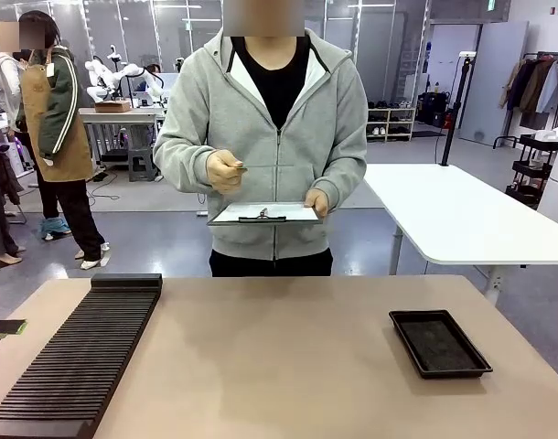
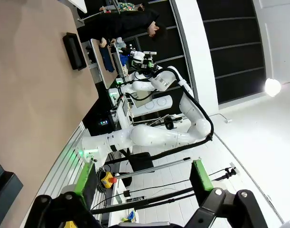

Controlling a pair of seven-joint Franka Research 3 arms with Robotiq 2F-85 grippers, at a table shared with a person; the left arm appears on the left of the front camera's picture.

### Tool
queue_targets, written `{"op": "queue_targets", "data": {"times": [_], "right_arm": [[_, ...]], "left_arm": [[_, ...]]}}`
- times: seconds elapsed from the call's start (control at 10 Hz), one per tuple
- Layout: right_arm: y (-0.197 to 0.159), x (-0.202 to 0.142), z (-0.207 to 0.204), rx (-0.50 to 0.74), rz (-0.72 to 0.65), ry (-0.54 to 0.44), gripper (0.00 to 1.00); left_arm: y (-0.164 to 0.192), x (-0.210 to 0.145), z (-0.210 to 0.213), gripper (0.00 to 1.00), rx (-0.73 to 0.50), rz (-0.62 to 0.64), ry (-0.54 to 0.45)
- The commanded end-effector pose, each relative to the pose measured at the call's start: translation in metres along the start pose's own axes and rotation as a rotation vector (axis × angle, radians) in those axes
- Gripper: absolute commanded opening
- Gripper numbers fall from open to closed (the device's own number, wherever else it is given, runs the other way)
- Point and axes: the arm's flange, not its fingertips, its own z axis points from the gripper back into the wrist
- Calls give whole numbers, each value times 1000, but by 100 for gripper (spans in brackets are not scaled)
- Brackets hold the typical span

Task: Inspect the PCB.
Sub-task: Pick up the Blank PCB that the human is holding.

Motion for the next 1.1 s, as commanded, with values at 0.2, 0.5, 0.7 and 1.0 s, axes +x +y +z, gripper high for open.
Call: {"op": "queue_targets", "data": {"times": [0.2, 0.5, 0.7, 1.0], "right_arm": [[2, 0, 1, 5, 5, -3, 100], [2, 0, 1, 5, 5, -3, 100], [2, 0, 1, 5, 5, -3, 100], [2, 0, 1, 5, 5, -3, 100]], "left_arm": [[0, 1, 0, 100, 2, -1, 6], [0, 1, 0, 100, 2, -1, 6], [0, 1, 0, 100, 2, -1, 6], [0, 1, 0, 100, 2, -1, 6]]}}
